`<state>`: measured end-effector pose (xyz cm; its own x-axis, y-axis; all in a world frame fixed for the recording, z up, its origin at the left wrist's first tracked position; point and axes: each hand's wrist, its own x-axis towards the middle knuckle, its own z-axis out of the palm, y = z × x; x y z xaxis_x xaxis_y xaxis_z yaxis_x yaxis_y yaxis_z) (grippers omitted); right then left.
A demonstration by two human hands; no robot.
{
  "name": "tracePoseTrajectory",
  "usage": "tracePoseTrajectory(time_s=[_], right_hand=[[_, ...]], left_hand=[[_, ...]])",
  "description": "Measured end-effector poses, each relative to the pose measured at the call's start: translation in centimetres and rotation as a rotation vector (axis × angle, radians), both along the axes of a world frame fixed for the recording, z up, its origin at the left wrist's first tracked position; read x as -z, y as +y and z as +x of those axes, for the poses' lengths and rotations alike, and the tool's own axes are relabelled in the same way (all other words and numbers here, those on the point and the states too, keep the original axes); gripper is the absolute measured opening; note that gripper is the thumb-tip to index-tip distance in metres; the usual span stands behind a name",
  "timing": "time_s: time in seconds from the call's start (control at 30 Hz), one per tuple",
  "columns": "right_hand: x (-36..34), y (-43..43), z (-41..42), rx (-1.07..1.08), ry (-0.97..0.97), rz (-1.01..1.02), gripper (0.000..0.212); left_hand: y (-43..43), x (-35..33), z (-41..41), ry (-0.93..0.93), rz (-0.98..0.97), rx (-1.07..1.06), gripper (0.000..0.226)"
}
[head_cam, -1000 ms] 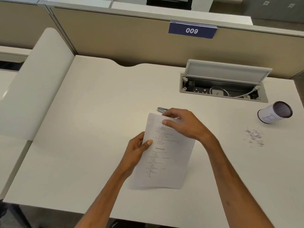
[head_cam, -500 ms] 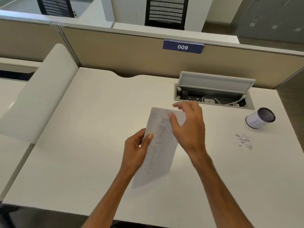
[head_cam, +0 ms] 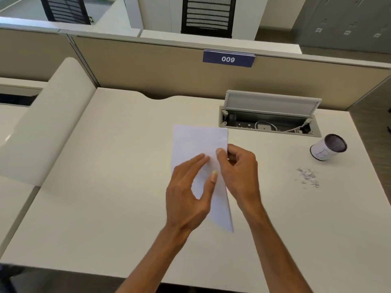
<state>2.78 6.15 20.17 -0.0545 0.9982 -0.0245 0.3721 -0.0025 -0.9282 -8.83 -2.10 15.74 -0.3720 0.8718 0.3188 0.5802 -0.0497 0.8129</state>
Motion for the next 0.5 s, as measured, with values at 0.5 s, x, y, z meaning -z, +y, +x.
tracePoseTrajectory(time_s=[0.5], right_hand=[[-2.0,0.8,3.3,-0.051,0.326,-0.263,0.019]], left_hand=[[3.7,1.6,-6.1,-0.991,-0.271,-0.057,0.044]])
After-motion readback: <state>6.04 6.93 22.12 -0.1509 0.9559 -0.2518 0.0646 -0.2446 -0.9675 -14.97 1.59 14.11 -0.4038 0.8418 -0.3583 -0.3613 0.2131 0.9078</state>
